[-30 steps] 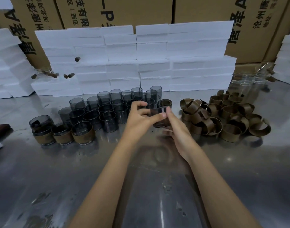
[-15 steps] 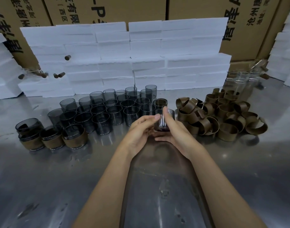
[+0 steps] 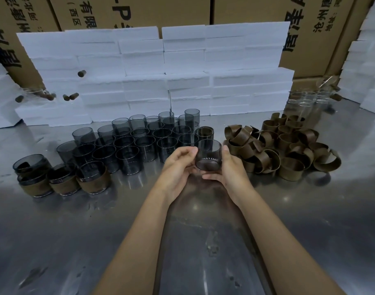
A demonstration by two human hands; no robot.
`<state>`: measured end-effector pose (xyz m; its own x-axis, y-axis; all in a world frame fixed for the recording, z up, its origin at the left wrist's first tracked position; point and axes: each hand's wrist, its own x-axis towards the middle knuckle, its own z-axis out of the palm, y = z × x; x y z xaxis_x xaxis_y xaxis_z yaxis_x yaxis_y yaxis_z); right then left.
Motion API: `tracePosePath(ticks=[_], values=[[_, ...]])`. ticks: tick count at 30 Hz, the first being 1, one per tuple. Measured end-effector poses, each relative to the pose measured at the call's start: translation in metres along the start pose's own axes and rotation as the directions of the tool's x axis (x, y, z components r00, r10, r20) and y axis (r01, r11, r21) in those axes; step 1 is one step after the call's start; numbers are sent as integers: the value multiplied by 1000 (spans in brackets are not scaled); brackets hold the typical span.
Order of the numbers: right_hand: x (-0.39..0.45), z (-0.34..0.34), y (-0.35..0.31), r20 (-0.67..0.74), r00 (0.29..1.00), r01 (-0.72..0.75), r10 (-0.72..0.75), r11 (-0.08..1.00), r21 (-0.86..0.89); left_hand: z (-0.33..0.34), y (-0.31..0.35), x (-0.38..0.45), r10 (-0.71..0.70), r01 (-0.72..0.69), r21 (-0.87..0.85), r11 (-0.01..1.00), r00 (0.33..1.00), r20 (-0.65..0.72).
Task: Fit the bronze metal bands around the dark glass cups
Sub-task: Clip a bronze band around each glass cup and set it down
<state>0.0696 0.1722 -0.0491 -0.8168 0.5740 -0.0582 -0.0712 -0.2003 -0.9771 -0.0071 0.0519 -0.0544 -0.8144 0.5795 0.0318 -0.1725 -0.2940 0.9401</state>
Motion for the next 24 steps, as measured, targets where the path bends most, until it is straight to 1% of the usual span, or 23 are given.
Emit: tracePosePath(ticks=[3,5,7,11,13,16,19,21,24], values=[[-1,-3,0,0,999,35,-35,999,25,0,2,1,-17,16,-33,999,1000,-20],[-1,-3,-4,3,1000,27,-27,999,32,3,5,0,-45,45,-27,999,999,-24],[-1,-2,-6,26,1000,13,-12,1000,-7,7,7,-1,-71,71,34,997,997,14],[-6,2,-5,142,989,52,-29,985,-163,9,6,-2,-57,35,141,989,986,155],[-8,3,-6,165,985,87,-58,981,-175,9,5,-2,-80,53,164,985,983,163],[-8,5,-5,140,986,115,-92,979,-170,11,6,-2,-92,71,163,984,988,121],[-5,5,-1,78,987,151,-138,968,-200,11,5,-2,-43,32,170,985,997,61],[-4,5,1,63,983,182,-172,957,-226,11,5,-3,-17,16,137,990,1000,1],[-2,4,2,33,985,172,-169,962,-210,15,6,-4,10,-3,98,995,997,-73]])
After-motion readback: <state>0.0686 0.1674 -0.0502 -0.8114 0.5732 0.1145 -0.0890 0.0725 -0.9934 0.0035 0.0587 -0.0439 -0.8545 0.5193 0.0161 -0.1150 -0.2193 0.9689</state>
